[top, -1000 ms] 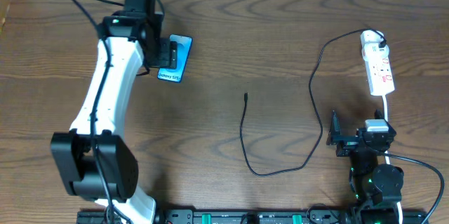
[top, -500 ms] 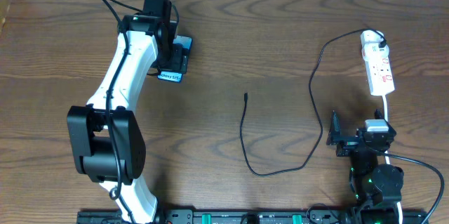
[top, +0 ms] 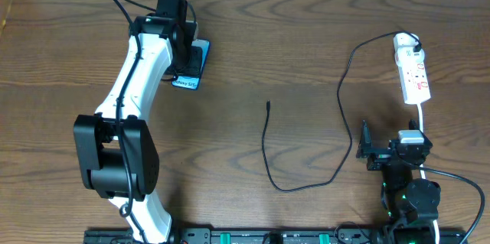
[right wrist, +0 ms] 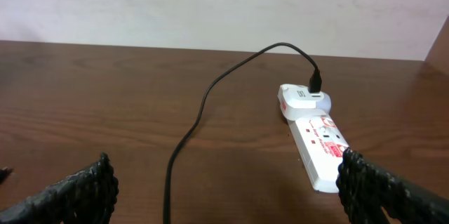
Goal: Plug charger to phone and switch on socket
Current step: 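Move the left gripper forward over the blue phone, then lower the left gripper and close its fingers on the phone's sides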
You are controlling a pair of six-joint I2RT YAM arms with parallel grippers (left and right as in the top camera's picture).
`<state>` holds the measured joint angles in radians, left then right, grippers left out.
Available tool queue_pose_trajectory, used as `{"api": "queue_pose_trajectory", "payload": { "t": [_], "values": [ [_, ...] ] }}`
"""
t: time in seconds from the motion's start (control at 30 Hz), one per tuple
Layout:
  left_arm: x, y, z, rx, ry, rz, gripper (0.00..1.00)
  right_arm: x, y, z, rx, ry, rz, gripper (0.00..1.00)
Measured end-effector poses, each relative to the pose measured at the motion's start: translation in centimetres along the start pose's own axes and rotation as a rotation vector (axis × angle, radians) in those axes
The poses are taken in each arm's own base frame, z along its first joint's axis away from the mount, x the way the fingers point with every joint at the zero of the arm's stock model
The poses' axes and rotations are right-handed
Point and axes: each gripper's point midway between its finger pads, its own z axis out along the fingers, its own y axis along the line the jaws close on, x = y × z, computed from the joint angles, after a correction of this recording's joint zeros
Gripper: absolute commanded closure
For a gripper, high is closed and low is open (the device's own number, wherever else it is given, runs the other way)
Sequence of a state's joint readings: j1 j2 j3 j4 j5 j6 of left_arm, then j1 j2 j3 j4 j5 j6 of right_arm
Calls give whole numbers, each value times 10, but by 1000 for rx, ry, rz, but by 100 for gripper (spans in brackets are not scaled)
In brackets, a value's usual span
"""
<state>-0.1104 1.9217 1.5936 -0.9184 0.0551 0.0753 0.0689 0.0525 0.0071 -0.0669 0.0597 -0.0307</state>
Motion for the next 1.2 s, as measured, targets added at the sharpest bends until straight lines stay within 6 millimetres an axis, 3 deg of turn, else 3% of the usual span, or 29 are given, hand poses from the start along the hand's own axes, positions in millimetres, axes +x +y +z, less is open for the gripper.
{"api": "queue_pose_trajectory", "payload": {
  "t": [0.23, 0.5, 0.6, 0.97, 1.2],
  "values": [
    [-10, 0, -1, 3, -40, -3, 2, 0, 0, 0, 0, 0, 0, 1],
    [-46, 0, -30, 2, -135, -3, 2, 0, 0, 0, 0, 0, 0, 1],
    [-54, 0, -31, 2, -127, -3, 2, 0, 0, 0, 0, 0, 0, 1],
    [-49, 2, 35, -8, 0, 6, 2, 0, 0, 0, 0, 0, 0, 1],
    [-50, 7, 41, -37, 4, 11, 2, 0, 0, 0, 0, 0, 0, 1]
  ]
}}
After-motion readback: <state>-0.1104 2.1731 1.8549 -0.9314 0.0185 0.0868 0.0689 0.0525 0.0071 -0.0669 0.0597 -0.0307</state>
